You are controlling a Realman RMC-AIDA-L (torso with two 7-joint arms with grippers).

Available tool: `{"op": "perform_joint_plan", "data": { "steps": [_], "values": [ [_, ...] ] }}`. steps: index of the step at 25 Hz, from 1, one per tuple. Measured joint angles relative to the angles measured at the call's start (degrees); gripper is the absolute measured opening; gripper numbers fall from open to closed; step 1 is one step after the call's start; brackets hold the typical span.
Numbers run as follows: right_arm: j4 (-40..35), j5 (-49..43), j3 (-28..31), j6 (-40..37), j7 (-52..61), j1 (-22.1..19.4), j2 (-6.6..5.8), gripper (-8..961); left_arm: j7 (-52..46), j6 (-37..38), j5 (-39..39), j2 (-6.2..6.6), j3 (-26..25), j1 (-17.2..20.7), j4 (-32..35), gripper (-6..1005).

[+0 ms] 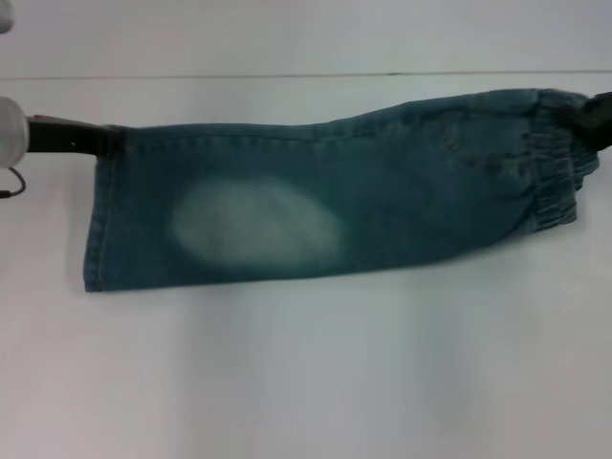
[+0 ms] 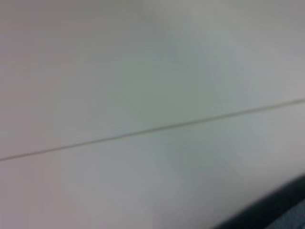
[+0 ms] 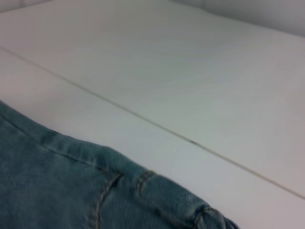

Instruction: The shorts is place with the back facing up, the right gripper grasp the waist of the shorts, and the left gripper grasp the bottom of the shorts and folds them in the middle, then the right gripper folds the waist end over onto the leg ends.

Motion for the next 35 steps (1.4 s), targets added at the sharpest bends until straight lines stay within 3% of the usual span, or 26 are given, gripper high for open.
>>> {"op": "perform_joint_plan", "data": {
  "steps": [3,7,16,20,26,29,32,35],
  "values": [
    [3.5,-0.5,-1.4,2.1,-0.2,2.1,-0.34,104,-1.0,-2.8,0.0,0.02,-0.8,0.4,-0.4,43],
    [4.4,-1.8,-4.4,5.8,0.8,3.1,0.27,150,-1.3,-4.2,0.0,0.11,-0.9,1.2,-0.3,44],
    [3.5,-1.9,-7.0,7.6,4.3,2.7,0.49,339,-0.9,-2.0,0.1,0.65,-0.5,1.7,0.3,390],
    [2.9,-1.7,-7.0,7.2,4.3,1.9,0.63,536,-0.1,-0.2,-0.7,0.76,-0.5,1.7,1.8,553],
    [-0.1,0.1,-6.9,4.8,4.2,-0.6,1.10,818,3.5,3.0,-6.7,0.89,-0.8,2.9,4.6,787],
    [-2.4,3.7,-6.9,2.2,3.4,-3.2,1.10,872,5.7,5.6,-10.3,1.33,-0.8,3.7,5.0,895],
    [-4.4,7.2,-6.9,-0.3,2.0,-6.1,1.09,926,9.1,9.9,-15.3,1.78,-0.9,4.9,5.3,911],
    [-5.2,11.7,-6.6,-2.5,-0.8,-9.3,1.08,921,12.6,14.6,-20.7,2.47,-0.9,6.7,5.5,927]
  ]
}}
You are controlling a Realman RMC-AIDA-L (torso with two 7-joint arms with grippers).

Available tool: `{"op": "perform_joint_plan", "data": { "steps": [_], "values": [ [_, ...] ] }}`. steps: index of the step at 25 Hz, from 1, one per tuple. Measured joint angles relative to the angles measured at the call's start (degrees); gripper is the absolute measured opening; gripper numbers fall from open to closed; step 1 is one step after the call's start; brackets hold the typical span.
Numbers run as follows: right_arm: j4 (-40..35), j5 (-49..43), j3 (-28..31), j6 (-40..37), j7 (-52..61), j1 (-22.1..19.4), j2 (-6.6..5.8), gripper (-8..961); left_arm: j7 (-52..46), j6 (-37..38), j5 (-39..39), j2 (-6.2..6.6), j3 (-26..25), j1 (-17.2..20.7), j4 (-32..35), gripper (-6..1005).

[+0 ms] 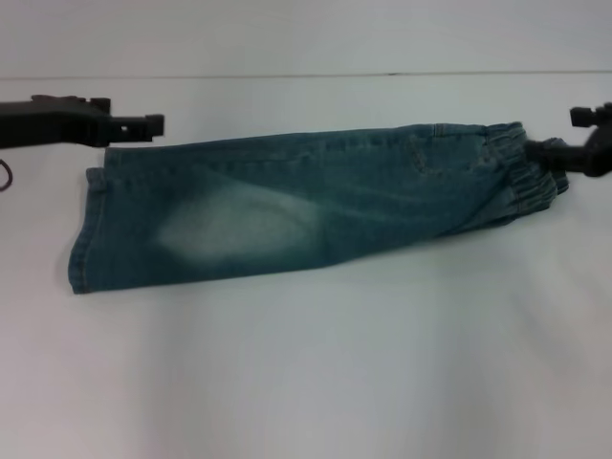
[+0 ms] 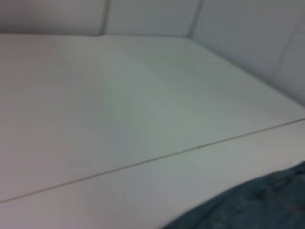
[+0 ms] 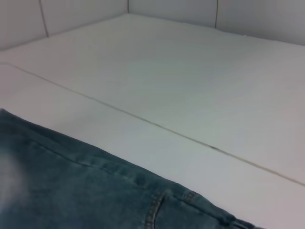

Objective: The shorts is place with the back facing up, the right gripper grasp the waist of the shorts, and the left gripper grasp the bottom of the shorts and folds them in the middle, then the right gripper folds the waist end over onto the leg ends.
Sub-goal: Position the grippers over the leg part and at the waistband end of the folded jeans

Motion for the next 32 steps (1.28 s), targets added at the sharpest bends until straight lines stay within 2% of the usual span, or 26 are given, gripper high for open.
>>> {"op": "perform_joint_plan", "data": {
  "steps": [4,7,15,23,32],
  "values": [
    [0.8,6.5,0.2,-1.2,-5.9,-4.7,0.05,919,5.1,7.5,-6.3,0.64,-0.9,2.4,-0.6,938],
    [3.1,11.6,0.2,-2.2,-10.9,-7.9,0.21,917,9.3,14.8,-7.9,0.79,-2.3,3.2,-1.3,937],
    [9.3,15.1,1.7,-3.4,-20.2,-10.5,0.24,919,16.4,33.1,-7.9,3.18,-5.0,2.7,-6.7,936],
    [14.5,16.9,6.4,-2.6,-28.3,-10.1,0.22,923,15.5,34.8,-6.8,3.32,-5.4,2.9,-7.2,935],
    [19.4,13.0,6.1,3.7,-29.5,-4.7,-0.56,920,13.6,34.5,-6.7,2.84,-5.0,2.7,-7.2,932]
  ]
}}
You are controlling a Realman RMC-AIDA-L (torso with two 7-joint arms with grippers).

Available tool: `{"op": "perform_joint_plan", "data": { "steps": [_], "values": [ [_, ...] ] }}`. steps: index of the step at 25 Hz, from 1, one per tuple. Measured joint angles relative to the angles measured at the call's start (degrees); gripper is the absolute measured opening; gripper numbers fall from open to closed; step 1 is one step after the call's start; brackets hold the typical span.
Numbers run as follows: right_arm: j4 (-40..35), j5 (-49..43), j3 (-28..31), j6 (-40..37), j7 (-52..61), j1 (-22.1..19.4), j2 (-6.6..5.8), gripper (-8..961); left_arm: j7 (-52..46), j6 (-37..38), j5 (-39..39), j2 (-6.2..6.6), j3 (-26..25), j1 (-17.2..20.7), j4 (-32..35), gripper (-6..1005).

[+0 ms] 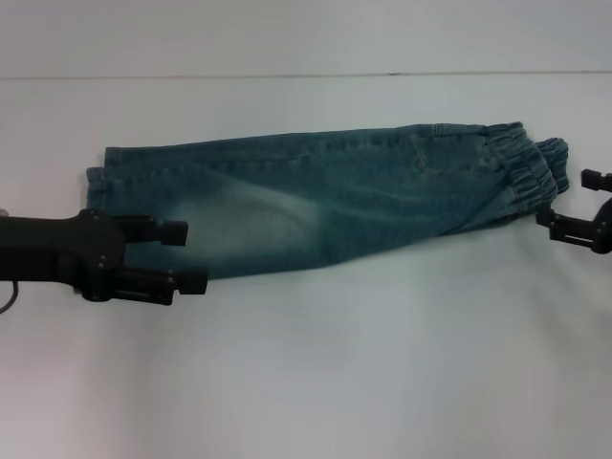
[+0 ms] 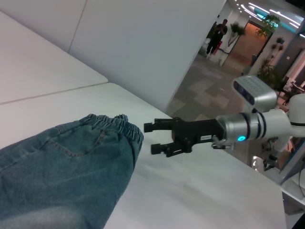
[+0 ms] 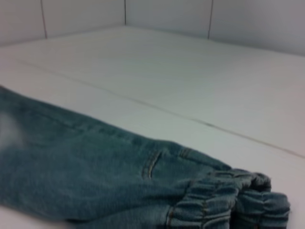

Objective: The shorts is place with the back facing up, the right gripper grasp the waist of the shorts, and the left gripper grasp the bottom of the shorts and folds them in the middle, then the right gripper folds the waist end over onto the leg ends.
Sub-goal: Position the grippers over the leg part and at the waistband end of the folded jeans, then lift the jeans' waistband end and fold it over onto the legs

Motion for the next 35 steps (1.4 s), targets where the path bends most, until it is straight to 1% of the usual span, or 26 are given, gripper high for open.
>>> {"op": "perform_joint_plan", "data": {
  "steps": [4,7,12,19,24,30,35],
  "values": [
    [1.9,-2.5,0.1,2.7,-0.1,2.5,-0.44,918,-0.7,-0.1,0.0,-0.41,0.0,0.1,0.0,928],
    [2.3,-2.8,0.0,4.0,-0.3,3.3,-0.53,917,-1.1,-0.2,0.0,-0.72,-0.1,0.3,-0.1,926],
    [3.6,-3.6,-0.7,4.0,-1.1,4.6,-0.89,915,-1.4,-0.2,0.0,-1.30,-0.3,0.4,-0.1,922],
    [5.9,-6.6,-1.2,4.3,-1.6,6.5,-1.79,912,-1.9,-1.3,0.0,-2.24,-0.4,0.4,-0.2,916],
    [5.2,-6.9,-1.2,4.2,-2.2,6.1,-1.80,751,-2.0,-2.4,0.0,-2.75,-0.1,0.5,-0.6,912],
    [5.1,-7.0,-1.1,3.4,-3.4,5.7,-1.86,508,-1.6,-2.9,0.0,-3.17,-0.1,0.4,-1.0,907],
    [5.0,-7.0,-1.0,1.2,-5.2,5.4,-1.86,355,-1.4,-3.6,0.0,-3.57,0.1,0.3,-1.0,903]
  ]
}}
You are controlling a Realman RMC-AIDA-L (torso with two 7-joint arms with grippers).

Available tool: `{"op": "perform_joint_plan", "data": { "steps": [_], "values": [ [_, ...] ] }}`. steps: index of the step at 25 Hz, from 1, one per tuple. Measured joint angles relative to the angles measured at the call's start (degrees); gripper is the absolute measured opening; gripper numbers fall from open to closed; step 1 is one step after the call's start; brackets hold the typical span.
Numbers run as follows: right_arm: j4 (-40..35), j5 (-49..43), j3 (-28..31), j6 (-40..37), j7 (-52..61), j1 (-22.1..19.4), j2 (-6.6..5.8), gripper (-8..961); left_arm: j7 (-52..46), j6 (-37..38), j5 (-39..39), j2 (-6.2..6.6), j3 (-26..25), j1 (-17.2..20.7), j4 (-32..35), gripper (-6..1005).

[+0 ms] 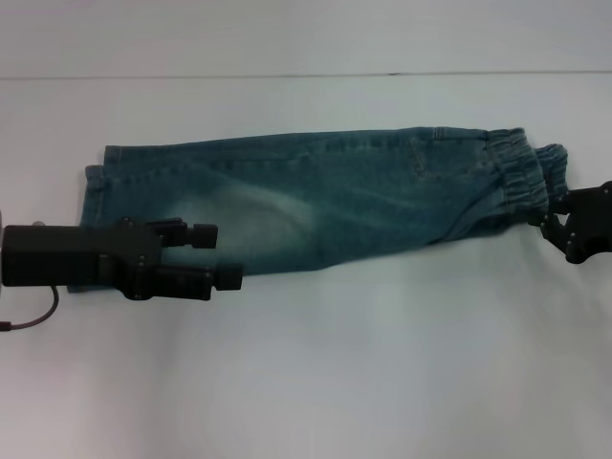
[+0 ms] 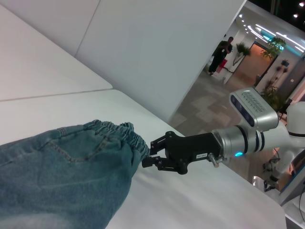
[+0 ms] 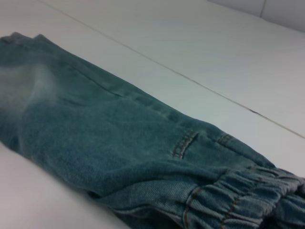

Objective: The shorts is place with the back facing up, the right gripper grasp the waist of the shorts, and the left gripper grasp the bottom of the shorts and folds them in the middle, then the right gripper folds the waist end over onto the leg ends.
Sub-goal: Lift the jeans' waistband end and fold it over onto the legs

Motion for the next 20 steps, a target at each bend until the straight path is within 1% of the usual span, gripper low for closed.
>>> {"op": "perform_joint_plan", "data": {
  "steps": [3,8,10,12,15,17,20],
  "values": [
    [0.0,0.0,0.1,-0.7,-0.6,-0.1,0.01,264,0.0,-0.2,0.0,-0.07,0.1,0.0,0.0,900],
    [-0.1,0.0,-0.1,-2.3,-0.8,-0.3,0.04,70,0.4,-0.5,0.0,-0.38,0.1,0.2,0.0,896],
    [-0.3,0.0,-0.1,-4.4,-0.8,-0.6,0.12,59,0.8,-0.8,0.0,-0.55,0.1,0.2,0.0,894],
    [-1.5,-0.1,-0.1,-6.7,-0.7,-1.0,0.50,47,1.2,-1.5,0.0,-0.71,0.1,0.3,-0.2,893],
    [-5.3,-0.6,-0.3,-9.9,0.2,-2.5,2.26,37,2.1,-2.3,-0.1,-0.84,0.2,0.0,-0.9,890],
    [-6.7,-1.0,-1.1,-11.2,1.2,-3.1,2.91,38,2.4,-2.8,-0.2,-0.86,0.3,-0.2,-1.2,889],
    [-7.0,-1.1,-2.3,-12.2,2.8,-3.9,2.87,40,3.3,-4.0,-0.4,-1.12,0.3,-0.5,-1.3,886]
  ]
}}
